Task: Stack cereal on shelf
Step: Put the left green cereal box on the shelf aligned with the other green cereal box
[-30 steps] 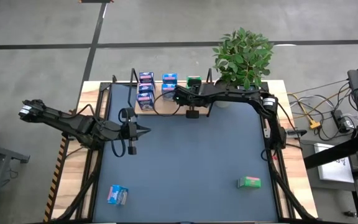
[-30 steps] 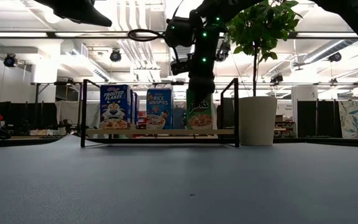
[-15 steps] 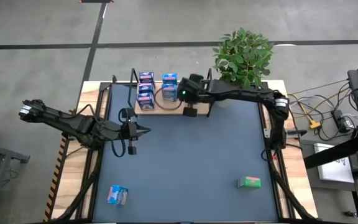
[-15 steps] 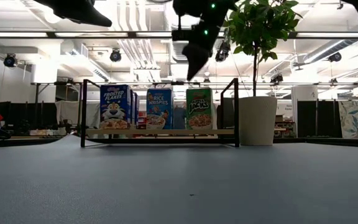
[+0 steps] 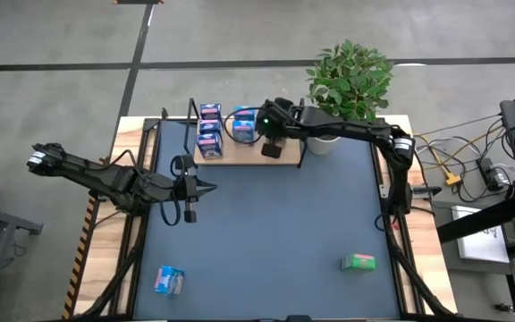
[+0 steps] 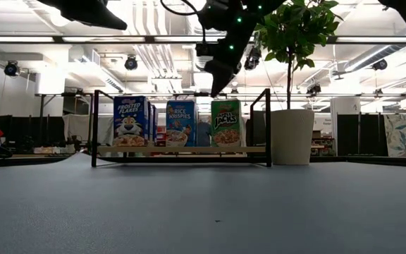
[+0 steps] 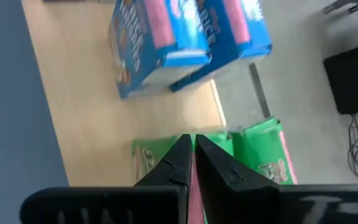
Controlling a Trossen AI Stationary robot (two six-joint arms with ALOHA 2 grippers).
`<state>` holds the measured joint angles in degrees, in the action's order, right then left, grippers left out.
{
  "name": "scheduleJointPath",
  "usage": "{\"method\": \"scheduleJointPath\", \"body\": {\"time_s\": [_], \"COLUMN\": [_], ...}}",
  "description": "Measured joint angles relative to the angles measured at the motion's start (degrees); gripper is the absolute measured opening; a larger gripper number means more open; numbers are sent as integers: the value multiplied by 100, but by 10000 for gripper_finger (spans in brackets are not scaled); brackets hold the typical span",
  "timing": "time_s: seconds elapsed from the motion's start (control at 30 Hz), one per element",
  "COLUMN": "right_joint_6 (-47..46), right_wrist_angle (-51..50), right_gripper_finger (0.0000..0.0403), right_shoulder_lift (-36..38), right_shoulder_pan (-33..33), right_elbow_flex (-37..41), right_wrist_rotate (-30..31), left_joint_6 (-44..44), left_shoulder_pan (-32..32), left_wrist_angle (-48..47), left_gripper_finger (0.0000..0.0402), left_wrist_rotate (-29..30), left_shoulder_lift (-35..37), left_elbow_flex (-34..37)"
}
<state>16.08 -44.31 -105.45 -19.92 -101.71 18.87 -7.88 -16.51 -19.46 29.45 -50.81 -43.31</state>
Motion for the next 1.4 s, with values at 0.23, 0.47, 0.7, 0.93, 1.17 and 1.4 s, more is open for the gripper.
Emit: {"method": "scheduleJointPath", "body": {"time_s": [0.23, 0.47, 0.7, 0.93, 1.17, 1.4], "right_joint_6": [177, 257, 223, 208, 194, 119], "right_wrist_angle": [-373, -734, -1006, -1261, -1288, -1297], "right_gripper_finger": [13, 13, 13, 13, 13, 13], "right_shoulder_lift": [0, 29, 109, 109, 109, 109], "right_shoulder_pan": [2, 2, 2, -16, -26, 8], "right_elbow_flex": [2, 4, 4, 13, 13, -105], "right_wrist_rotate": [-256, -240, -189, -80, 66, -45], "left_joint_6": [0, 2, 2, 2, 2, 4], "left_shoulder_pan": [0, 0, 0, 0, 0, 0], "left_wrist_angle": [-9, -9, -9, -11, -13, -13], "left_gripper_finger": [0, 0, 0, 0, 0, 0], "left_wrist_rotate": [0, 0, 0, 0, 0, 0], "left_shoulder_lift": [0, 0, 0, 0, 0, 0], "left_elbow_flex": [0, 0, 0, 0, 0, 0]}}
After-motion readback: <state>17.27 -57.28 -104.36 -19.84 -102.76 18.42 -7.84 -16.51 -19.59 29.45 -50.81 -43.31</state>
